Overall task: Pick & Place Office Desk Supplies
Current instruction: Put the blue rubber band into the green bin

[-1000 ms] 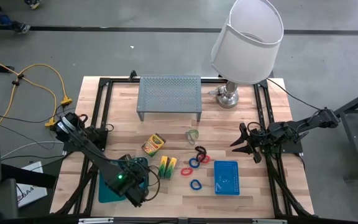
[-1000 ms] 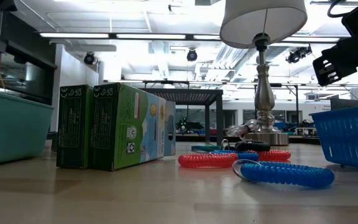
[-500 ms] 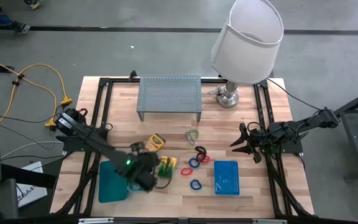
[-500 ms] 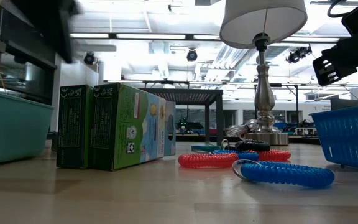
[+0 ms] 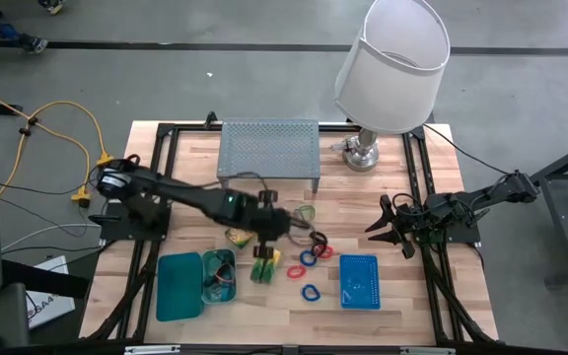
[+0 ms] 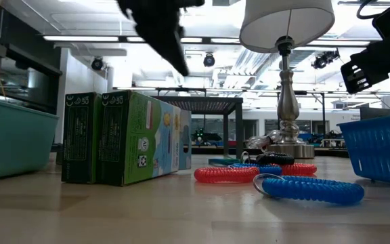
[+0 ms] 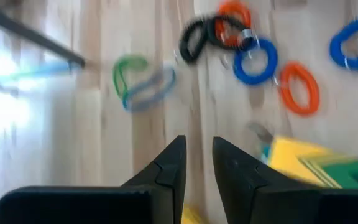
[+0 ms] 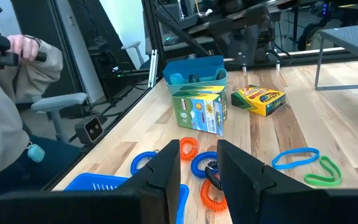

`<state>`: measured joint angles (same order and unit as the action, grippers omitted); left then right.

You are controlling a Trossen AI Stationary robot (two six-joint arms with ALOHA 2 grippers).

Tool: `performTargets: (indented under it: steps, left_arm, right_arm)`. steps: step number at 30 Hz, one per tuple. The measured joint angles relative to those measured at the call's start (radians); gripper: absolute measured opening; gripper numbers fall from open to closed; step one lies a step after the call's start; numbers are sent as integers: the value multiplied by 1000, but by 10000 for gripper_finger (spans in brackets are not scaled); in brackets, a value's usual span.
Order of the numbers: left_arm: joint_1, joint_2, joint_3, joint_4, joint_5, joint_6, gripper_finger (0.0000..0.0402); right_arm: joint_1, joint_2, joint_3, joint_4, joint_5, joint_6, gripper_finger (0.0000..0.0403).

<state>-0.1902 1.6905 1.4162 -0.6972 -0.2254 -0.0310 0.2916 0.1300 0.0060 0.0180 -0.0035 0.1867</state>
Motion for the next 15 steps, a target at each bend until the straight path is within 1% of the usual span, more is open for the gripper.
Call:
performTargets:
  steps: [3, 7, 13, 15]
  left_arm:
    - [50, 0, 0, 43, 28, 63, 73]
    - [93, 6, 0, 89, 32, 109, 73]
    - [131, 28, 0, 97, 33, 95, 73]
    - [138, 47, 1, 125, 32, 99, 73]
  right_arm:
    - [0, 0, 0, 0, 0, 0, 94]
    - [0, 0, 0, 0, 0, 0, 94]
    - [0, 0, 0, 0, 0, 0, 94]
    - [0, 0, 0, -1, 0, 0, 94]
